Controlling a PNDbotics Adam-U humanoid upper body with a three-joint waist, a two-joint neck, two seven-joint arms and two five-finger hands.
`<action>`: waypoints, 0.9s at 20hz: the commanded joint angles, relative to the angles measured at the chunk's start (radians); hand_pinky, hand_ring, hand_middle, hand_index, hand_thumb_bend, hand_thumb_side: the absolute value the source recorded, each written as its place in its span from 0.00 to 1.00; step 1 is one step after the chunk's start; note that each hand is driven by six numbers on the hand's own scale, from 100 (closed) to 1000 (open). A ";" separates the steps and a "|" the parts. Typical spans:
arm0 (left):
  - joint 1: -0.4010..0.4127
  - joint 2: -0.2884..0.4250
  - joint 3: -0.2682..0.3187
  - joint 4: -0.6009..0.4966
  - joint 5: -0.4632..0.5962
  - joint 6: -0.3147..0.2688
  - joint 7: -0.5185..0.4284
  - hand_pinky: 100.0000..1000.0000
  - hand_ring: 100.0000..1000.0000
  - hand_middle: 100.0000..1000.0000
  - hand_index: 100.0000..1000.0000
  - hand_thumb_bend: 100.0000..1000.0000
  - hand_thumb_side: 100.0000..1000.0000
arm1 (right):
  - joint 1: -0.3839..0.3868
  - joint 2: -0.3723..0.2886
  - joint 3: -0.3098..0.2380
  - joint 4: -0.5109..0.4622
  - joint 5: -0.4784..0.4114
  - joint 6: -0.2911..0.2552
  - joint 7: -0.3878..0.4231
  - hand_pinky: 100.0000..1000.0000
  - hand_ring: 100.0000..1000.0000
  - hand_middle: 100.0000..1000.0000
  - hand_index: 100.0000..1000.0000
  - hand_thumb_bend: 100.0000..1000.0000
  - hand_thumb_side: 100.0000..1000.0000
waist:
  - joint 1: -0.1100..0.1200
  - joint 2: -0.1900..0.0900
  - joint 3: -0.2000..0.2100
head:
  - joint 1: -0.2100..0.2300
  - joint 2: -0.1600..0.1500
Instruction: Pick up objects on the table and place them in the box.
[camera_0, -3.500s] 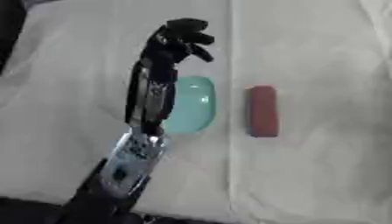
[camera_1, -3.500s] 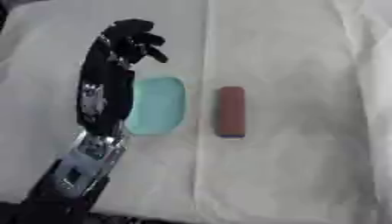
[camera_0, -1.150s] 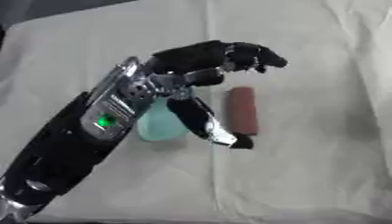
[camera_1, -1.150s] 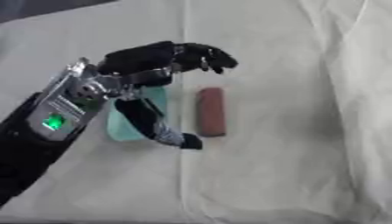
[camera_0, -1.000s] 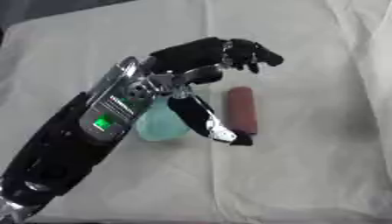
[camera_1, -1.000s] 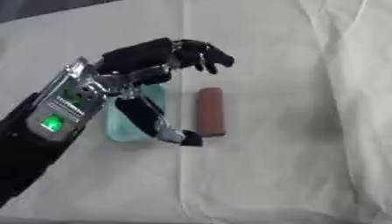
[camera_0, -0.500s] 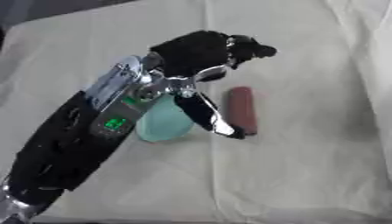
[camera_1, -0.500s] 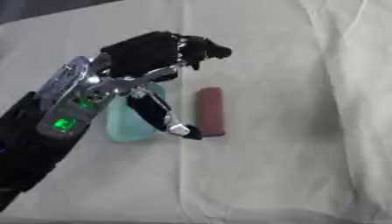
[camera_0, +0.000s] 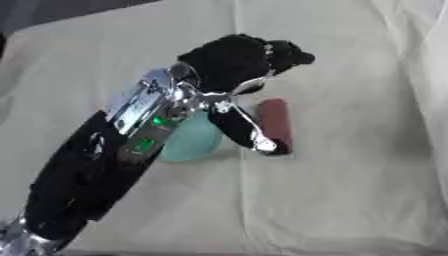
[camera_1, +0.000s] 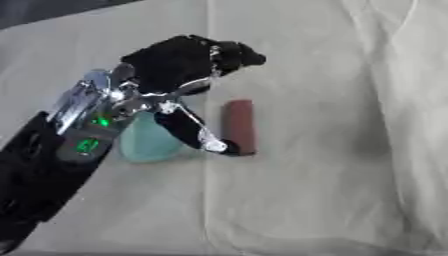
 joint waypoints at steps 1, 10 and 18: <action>-0.002 -0.012 0.006 -0.017 -0.036 0.014 -0.015 0.58 0.67 0.85 1.00 0.50 0.64 | -0.008 -0.019 0.001 -0.019 -0.002 0.000 0.003 0.33 0.56 0.85 0.80 0.00 0.44 | -0.007 -0.015 0.003 | -0.008 -0.004; 0.026 -0.054 0.003 -0.017 -0.067 0.049 -0.039 0.57 0.64 0.78 1.00 0.53 0.61 | -0.005 -0.023 -0.002 -0.019 -0.005 0.000 0.003 0.33 0.56 0.85 0.81 0.00 0.44 | 0.001 -0.007 0.004 | -0.005 -0.004; 0.043 -0.070 0.005 -0.017 -0.041 0.065 -0.058 0.56 0.62 0.76 1.00 0.53 0.60 | -0.007 -0.025 -0.005 -0.019 -0.007 0.000 0.002 0.33 0.56 0.85 0.81 0.00 0.44 | 0.004 0.000 0.000 | 0.017 -0.004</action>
